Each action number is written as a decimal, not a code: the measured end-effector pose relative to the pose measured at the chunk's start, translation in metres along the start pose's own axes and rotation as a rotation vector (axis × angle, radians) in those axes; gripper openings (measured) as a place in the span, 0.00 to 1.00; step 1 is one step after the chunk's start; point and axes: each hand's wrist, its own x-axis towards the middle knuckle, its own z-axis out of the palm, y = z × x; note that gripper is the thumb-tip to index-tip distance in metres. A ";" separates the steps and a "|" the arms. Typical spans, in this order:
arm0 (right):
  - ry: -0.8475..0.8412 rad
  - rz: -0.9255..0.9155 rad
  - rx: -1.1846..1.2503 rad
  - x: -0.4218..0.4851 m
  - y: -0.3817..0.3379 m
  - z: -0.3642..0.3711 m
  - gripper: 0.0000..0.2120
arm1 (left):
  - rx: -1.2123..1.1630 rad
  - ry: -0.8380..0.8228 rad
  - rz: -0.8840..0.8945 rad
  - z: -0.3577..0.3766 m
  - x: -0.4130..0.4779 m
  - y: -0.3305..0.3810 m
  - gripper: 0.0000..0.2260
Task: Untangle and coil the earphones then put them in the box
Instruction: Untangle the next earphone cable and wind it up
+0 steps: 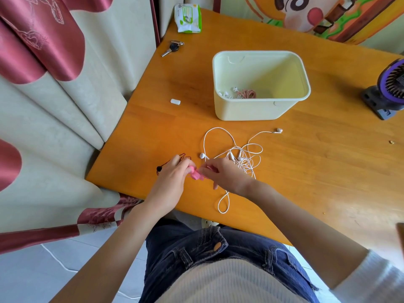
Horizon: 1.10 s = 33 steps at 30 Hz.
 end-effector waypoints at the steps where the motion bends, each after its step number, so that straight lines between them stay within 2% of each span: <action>1: -0.006 0.013 0.008 0.000 0.001 0.000 0.13 | -0.005 0.003 0.001 0.000 0.001 0.001 0.08; 5: 0.024 0.082 0.118 0.001 0.000 0.000 0.17 | -0.065 0.021 -0.025 -0.001 0.003 0.008 0.09; 8: 0.113 0.073 0.165 0.002 0.001 0.002 0.16 | -0.172 -0.029 -0.066 0.001 0.002 0.013 0.10; 10: 0.150 0.046 0.166 0.002 0.001 0.004 0.14 | -0.161 -0.030 -0.052 0.003 0.001 0.013 0.09; 14: 0.102 0.046 0.202 0.003 0.001 0.006 0.13 | -0.182 -0.020 -0.023 0.004 0.001 0.011 0.08; 16: 0.082 0.072 0.306 0.004 0.000 0.007 0.13 | -0.206 -0.014 0.000 0.004 0.001 0.009 0.07; 20: 0.170 0.175 0.588 0.005 0.001 -0.002 0.12 | -0.222 0.023 0.019 0.002 -0.004 0.004 0.07; 24: 0.194 0.196 0.595 0.003 0.009 -0.010 0.13 | -0.122 0.025 -0.018 0.001 -0.004 -0.013 0.08; 28: 0.192 0.218 0.578 0.006 0.014 -0.003 0.12 | 0.138 0.094 -0.115 0.006 0.017 -0.023 0.10; 30: 0.192 0.248 0.576 0.008 0.015 0.001 0.12 | 0.259 0.068 -0.167 0.012 0.028 -0.024 0.12; 33: 0.199 0.258 0.571 0.006 0.017 0.002 0.11 | 0.268 -0.015 -0.245 0.019 0.039 -0.023 0.22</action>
